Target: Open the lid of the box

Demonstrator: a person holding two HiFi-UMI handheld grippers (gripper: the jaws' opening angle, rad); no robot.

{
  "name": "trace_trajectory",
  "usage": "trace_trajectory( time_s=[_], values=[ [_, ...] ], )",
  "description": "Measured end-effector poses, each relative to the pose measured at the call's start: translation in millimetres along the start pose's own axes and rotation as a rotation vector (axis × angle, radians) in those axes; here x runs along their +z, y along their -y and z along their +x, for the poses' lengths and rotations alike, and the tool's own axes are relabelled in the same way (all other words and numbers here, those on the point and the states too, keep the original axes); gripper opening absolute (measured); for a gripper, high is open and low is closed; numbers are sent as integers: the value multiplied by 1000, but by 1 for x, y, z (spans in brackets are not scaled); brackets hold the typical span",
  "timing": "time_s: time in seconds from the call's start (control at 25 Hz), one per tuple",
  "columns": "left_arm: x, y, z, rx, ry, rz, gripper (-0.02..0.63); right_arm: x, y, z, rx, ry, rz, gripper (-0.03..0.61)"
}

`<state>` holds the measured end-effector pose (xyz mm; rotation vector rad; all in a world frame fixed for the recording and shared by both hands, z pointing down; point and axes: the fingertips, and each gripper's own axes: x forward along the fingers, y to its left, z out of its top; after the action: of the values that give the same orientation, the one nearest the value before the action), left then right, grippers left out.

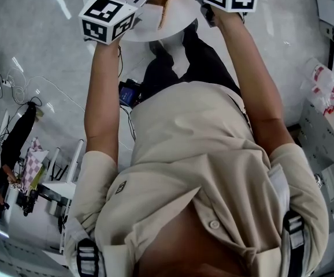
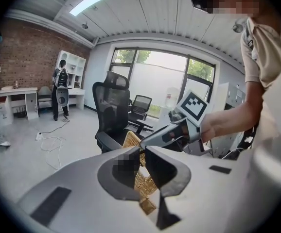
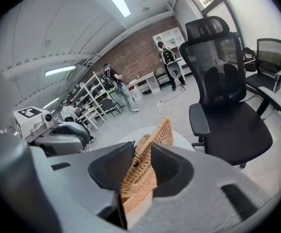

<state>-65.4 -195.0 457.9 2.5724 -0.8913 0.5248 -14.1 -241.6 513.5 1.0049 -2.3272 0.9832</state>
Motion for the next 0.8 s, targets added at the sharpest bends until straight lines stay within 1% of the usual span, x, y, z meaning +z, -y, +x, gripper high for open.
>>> trace_trajectory(
  time_s=[0.4, 0.52, 0.8],
  values=[
    [25, -7, -33, 73, 59, 6, 25, -13, 29, -21, -42, -6, 43, 95],
    [35, -6, -42, 94, 80, 19, 25, -16, 36, -28, -56, -8, 47, 94],
    [66, 2, -74, 171, 197, 84, 25, -30, 49, -40, -96, -19, 20, 89]
  ],
)
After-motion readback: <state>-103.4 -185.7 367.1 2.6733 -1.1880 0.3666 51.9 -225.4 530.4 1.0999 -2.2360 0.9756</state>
